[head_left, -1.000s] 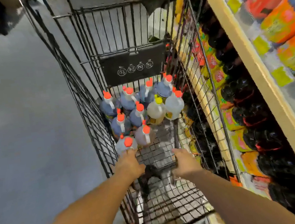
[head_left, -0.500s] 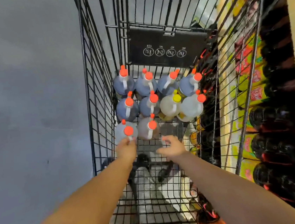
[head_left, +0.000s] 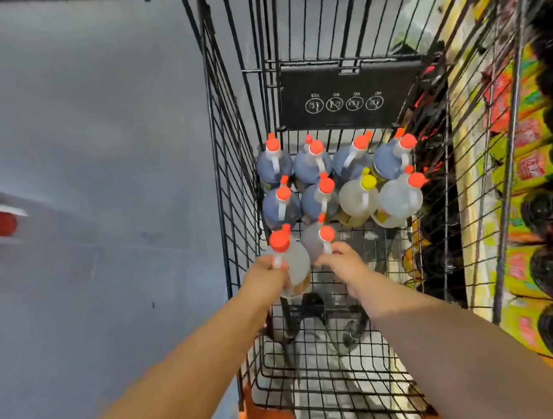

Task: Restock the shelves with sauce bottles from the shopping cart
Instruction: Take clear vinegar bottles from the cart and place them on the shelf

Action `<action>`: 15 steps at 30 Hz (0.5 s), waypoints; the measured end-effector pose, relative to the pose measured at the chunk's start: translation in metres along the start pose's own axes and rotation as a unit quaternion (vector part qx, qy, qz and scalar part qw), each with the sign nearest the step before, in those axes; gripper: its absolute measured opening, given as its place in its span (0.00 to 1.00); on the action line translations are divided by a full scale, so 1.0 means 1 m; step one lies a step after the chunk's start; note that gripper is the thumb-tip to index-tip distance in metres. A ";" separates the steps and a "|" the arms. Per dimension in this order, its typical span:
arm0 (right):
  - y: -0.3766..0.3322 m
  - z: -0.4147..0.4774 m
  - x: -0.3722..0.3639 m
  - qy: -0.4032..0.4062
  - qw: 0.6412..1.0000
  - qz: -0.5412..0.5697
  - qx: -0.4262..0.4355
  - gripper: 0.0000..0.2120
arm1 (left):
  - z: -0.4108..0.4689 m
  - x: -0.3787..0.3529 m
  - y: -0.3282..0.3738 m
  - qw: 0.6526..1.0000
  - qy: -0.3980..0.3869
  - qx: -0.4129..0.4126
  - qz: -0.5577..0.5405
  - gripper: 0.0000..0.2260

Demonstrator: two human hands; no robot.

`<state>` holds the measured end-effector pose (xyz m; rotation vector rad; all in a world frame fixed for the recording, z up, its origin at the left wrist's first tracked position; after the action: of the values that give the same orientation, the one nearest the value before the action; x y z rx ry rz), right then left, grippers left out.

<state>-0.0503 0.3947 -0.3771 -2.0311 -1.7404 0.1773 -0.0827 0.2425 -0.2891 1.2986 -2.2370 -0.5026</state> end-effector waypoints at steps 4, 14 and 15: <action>0.009 -0.020 0.013 0.045 0.997 0.055 -0.006 0.08 | -0.027 0.007 0.029 0.995 -0.030 -0.065 0.063 0.11; 0.030 -0.119 0.033 0.282 0.931 0.230 0.044 0.14 | -0.061 0.024 0.071 0.955 -0.150 -0.207 0.150 0.05; 0.034 -0.134 0.030 0.314 0.915 0.249 0.054 0.13 | -0.064 0.026 0.073 0.944 -0.165 -0.234 0.166 0.04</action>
<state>0.0373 0.3861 -0.2667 -2.0948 -0.7966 -0.2035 -0.1059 0.2504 -0.1917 0.6144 -2.3304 -1.1020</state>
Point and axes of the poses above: each hand's wrist, its own z-axis towards the middle knuckle, its own x-axis out of the back of the hand, y = z × x, the point moved 2 cm from there along z, towards the middle knuckle, and after that the axes turned 6 degrees about -x, right-handed, at the moved point
